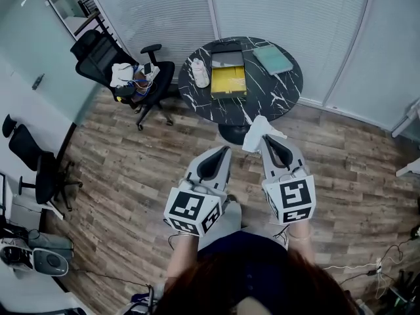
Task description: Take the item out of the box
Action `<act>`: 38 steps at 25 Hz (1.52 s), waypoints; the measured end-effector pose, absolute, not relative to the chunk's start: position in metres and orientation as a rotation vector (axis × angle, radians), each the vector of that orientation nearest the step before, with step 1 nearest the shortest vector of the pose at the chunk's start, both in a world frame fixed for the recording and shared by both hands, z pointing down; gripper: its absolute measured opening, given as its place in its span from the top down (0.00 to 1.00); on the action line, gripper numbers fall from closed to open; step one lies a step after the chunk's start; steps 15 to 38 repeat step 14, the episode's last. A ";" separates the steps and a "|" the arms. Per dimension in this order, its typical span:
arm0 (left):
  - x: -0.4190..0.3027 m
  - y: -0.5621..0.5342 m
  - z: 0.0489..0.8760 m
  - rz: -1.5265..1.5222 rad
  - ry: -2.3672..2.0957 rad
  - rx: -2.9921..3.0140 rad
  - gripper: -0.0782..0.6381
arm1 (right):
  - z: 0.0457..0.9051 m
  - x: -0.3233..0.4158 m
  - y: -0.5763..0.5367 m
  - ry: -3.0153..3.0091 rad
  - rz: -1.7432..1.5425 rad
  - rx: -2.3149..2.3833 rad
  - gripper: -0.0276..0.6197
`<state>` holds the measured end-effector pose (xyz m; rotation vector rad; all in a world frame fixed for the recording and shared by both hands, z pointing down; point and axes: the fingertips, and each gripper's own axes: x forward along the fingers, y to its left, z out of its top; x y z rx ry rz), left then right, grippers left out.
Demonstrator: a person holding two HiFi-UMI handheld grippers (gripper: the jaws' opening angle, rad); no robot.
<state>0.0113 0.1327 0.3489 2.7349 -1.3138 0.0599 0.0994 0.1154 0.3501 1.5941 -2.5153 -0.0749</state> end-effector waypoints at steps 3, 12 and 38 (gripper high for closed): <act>0.012 0.128 0.349 0.064 -1.308 2.736 0.85 | 0.350 0.101 0.110 -2.511 -0.072 1.599 0.92; 0.002 0.103 0.354 0.081 -1.313 2.720 0.85 | 0.351 0.091 0.085 -2.521 -0.064 1.588 0.92; -0.001 0.095 0.355 0.084 -1.314 2.716 0.85 | 0.350 0.088 0.077 -2.527 -0.064 1.585 0.92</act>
